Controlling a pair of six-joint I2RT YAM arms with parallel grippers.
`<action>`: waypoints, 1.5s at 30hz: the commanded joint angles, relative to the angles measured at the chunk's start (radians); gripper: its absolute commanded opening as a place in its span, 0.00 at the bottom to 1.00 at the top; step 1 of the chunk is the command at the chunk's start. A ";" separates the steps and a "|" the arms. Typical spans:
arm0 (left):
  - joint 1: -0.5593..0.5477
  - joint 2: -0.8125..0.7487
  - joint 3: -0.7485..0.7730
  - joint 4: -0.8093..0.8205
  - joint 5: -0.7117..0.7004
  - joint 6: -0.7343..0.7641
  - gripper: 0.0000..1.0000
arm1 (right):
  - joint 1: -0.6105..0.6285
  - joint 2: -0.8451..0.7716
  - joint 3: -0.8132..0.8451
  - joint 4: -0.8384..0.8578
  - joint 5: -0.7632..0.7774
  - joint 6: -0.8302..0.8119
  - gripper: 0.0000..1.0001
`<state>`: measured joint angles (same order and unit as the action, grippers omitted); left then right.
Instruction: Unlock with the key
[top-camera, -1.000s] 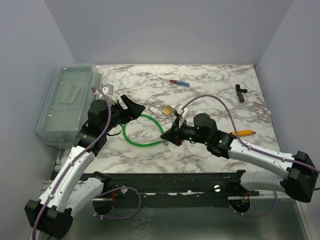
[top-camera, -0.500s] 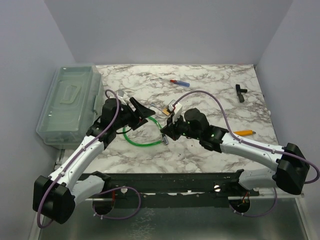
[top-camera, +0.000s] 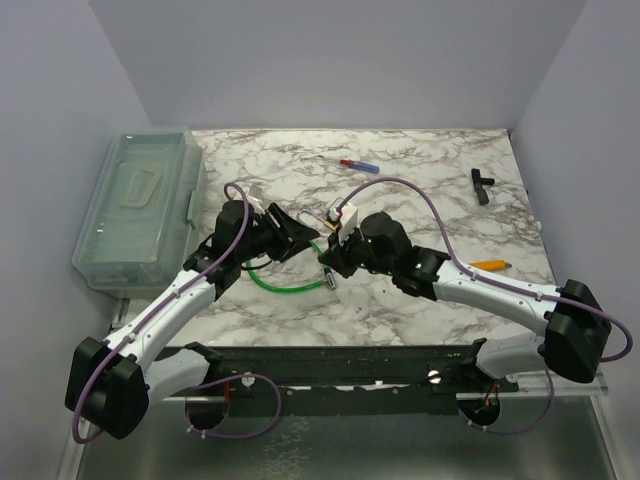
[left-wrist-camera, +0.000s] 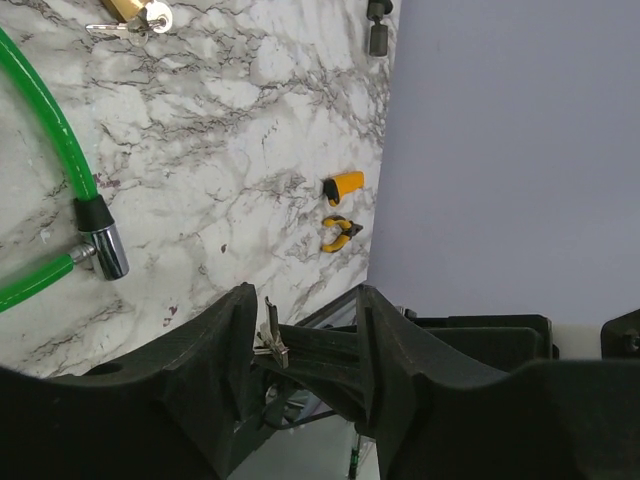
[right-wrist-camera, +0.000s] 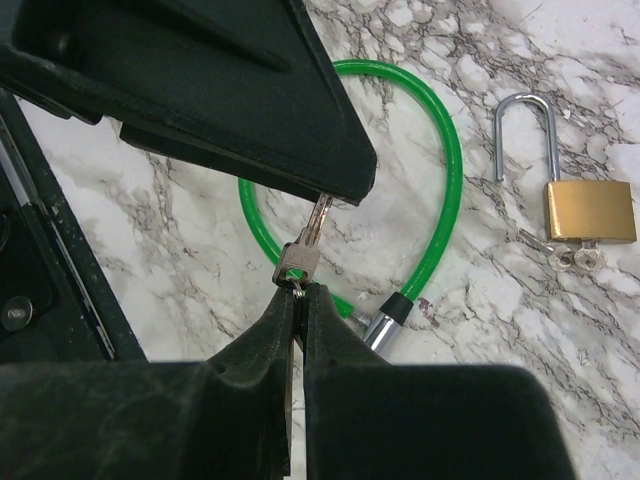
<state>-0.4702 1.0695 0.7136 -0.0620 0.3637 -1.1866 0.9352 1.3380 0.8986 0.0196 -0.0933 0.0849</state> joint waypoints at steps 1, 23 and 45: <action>-0.008 0.019 -0.018 0.034 0.021 -0.007 0.48 | 0.007 0.007 0.030 -0.012 0.020 -0.011 0.00; -0.013 0.078 0.008 0.046 0.007 0.020 0.00 | 0.007 0.011 0.023 0.018 0.022 0.010 0.00; -0.011 -0.124 0.116 0.044 -0.107 0.482 0.00 | 0.007 -0.190 -0.073 0.133 -0.021 0.199 0.66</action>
<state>-0.4797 0.9825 0.7883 -0.0383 0.2790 -0.8585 0.9367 1.1938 0.8520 0.0814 -0.1081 0.2146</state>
